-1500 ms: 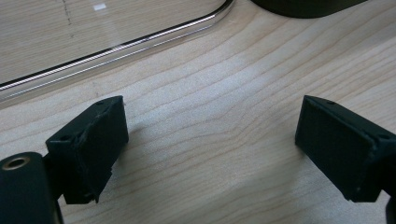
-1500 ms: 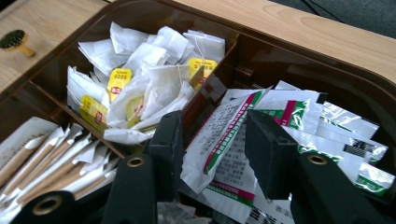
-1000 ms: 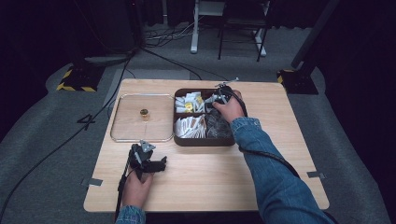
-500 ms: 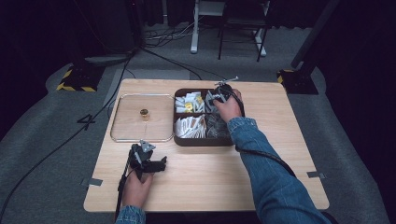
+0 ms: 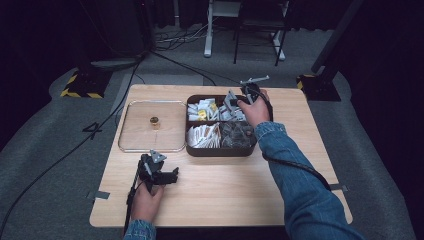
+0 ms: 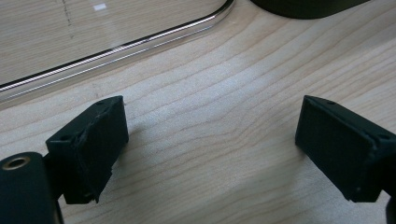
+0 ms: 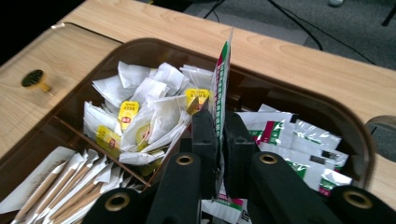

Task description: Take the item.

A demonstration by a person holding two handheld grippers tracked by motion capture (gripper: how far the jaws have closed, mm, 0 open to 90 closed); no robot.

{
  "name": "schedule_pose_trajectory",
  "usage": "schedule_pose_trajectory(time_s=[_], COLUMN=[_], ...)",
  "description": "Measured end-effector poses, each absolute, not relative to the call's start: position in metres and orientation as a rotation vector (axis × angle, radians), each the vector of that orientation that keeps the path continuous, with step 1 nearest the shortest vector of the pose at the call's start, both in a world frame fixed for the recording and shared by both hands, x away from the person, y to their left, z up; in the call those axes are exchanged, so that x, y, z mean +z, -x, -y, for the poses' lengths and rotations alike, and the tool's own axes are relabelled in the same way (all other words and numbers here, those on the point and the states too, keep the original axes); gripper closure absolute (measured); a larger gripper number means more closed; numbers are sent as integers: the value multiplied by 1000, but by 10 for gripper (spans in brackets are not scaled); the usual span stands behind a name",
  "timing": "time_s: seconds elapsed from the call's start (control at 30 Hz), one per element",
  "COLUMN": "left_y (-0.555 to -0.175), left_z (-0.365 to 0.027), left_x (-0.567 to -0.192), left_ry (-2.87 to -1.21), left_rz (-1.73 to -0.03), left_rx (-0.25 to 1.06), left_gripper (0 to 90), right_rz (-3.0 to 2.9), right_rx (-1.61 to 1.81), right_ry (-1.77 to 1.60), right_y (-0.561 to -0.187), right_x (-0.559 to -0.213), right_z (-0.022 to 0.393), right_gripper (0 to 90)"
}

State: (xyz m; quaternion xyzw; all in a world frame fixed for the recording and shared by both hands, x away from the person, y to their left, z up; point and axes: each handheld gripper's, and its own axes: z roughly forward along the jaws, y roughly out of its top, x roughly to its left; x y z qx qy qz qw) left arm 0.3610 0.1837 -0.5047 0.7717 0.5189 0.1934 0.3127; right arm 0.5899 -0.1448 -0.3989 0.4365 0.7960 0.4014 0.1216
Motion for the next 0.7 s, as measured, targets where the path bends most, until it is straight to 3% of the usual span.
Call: schedule_pose_trajectory(time_s=[0.7], left_y=[-361], left_z=[-184], left_x=[-505], left_ry=[-2039], left_rz=[-1367], left_rx=[511], left_gripper=[99], right_rz=[-2325], right_rx=[1367], right_ry=[-1251], right_y=[-549], right_x=[-356], right_z=[208], right_gripper=[859])
